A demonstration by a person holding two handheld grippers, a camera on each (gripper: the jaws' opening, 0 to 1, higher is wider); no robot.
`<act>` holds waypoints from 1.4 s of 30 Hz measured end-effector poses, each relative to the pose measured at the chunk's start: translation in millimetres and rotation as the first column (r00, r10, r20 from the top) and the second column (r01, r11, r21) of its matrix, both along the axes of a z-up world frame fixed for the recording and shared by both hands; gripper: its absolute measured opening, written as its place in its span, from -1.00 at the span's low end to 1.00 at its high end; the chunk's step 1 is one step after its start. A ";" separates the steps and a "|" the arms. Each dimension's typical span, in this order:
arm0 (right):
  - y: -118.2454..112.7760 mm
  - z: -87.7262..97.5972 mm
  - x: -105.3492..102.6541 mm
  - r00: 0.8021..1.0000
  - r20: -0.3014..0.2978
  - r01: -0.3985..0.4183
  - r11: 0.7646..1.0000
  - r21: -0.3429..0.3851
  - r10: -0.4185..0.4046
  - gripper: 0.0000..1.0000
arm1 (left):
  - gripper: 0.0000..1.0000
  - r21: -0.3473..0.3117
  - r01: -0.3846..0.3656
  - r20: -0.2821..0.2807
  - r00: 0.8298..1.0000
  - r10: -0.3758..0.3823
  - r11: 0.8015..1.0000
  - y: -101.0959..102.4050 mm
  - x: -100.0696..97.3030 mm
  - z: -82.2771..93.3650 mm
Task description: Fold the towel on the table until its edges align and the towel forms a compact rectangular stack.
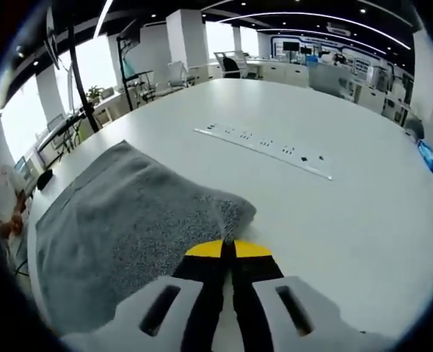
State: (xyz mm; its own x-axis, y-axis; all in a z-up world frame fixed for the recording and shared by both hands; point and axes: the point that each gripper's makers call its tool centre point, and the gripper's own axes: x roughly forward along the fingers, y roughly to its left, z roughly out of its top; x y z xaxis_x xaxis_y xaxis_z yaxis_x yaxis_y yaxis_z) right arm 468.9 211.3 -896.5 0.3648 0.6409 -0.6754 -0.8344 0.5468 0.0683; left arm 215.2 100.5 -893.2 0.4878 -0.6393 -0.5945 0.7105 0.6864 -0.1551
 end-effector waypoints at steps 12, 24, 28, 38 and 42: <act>-76.1 0.8 19.9 0.992 0.025 0.121 0.992 -0.037 -0.120 -1.00 | -0.94 -0.087 0.092 0.019 0.996 -0.091 0.992 -65.8 14.9 13.5; -106.3 1.7 26.6 0.985 0.035 0.169 0.984 -0.051 -0.167 -1.00 | -0.94 -0.105 0.123 0.024 0.992 -0.121 0.987 -85.9 17.0 18.7; -106.2 2.0 26.3 0.985 0.034 0.172 0.984 -0.050 -0.170 -1.00 | -0.94 -0.116 0.105 0.018 0.994 -0.104 0.988 -80.3 14.9 20.7; -99.3 21.7 26.7 0.968 -0.012 0.251 0.968 0.022 -0.251 -1.00 | -0.94 -0.127 0.053 0.030 0.998 -0.050 0.990 -63.8 11.2 35.0; -91.8 35.0 23.9 0.968 -0.007 0.252 0.967 0.043 -0.252 -1.00 | -0.94 -0.139 0.030 0.043 0.999 -0.024 0.990 -57.6 10.5 42.9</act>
